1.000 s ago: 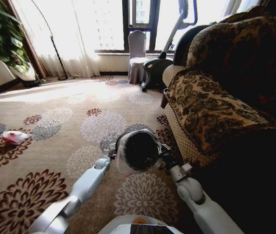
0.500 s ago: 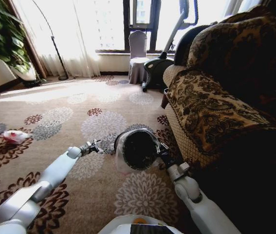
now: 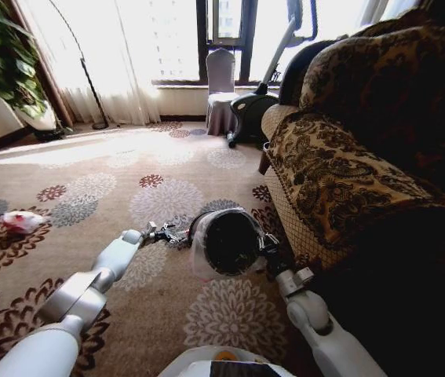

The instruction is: Pick up the trash from the ground and place it into the trash bin.

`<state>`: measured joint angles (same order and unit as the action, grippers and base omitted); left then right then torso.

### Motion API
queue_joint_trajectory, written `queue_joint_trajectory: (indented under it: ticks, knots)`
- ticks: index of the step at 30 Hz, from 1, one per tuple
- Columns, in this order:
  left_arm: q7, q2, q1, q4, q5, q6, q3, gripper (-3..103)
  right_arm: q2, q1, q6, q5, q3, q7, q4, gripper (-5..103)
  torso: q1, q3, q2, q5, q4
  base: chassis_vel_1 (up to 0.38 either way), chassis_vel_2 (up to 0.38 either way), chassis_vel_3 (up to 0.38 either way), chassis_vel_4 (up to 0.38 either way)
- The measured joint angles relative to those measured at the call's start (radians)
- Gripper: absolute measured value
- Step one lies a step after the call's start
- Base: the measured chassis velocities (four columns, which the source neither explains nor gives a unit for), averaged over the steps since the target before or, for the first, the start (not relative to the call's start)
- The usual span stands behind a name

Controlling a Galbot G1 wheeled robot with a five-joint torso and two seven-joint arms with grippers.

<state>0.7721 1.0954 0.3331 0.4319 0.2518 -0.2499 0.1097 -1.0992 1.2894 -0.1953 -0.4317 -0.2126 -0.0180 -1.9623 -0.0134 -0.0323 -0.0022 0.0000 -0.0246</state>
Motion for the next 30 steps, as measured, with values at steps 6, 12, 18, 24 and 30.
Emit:
queue_joint_trajectory:
  ticks: [6,12,18,24,30]
  knots:
    - [0.007,0.001,0.002,0.005,-0.01,0.005,-0.002,100,0.014,-0.026,0.006,-0.004,0.027,0.0,0.002,0,0.0,0.0,0.0,0.0001,0.0004,-0.004,0.006,0.009,-0.01]
    - [0.012,0.016,0.002,-0.003,-0.027,0.015,0.0,100,0.016,-0.021,0.007,0.0,0.03,0.0,0.002,0,0.0,0.0,0.0,0.0001,0.0005,-0.097,0.075,0.087,-0.085]
    - [0.013,0.035,0.002,-0.026,-0.036,0.022,-0.001,100,0.007,0.006,-0.003,0.01,0.02,0.0,0.002,0,0.0,0.0,0.0,-0.0001,0.0007,-0.096,0.093,0.103,-0.084]
    - [0.017,0.073,0.031,-0.054,-0.049,0.036,-0.024,97,0.003,0.044,-0.016,0.017,-0.007,0.0,-0.011,0,0.0,0.0,0.0,-0.0003,0.0006,0.0,0.0,0.0,0.0]
    - [-0.008,0.087,0.057,-0.073,-0.082,0.038,-0.047,92,0.004,0.055,-0.018,0.016,-0.028,0.0,-0.018,0,0.0,0.0,0.0,0.0002,0.0006,0.0,0.0,0.0,0.0]
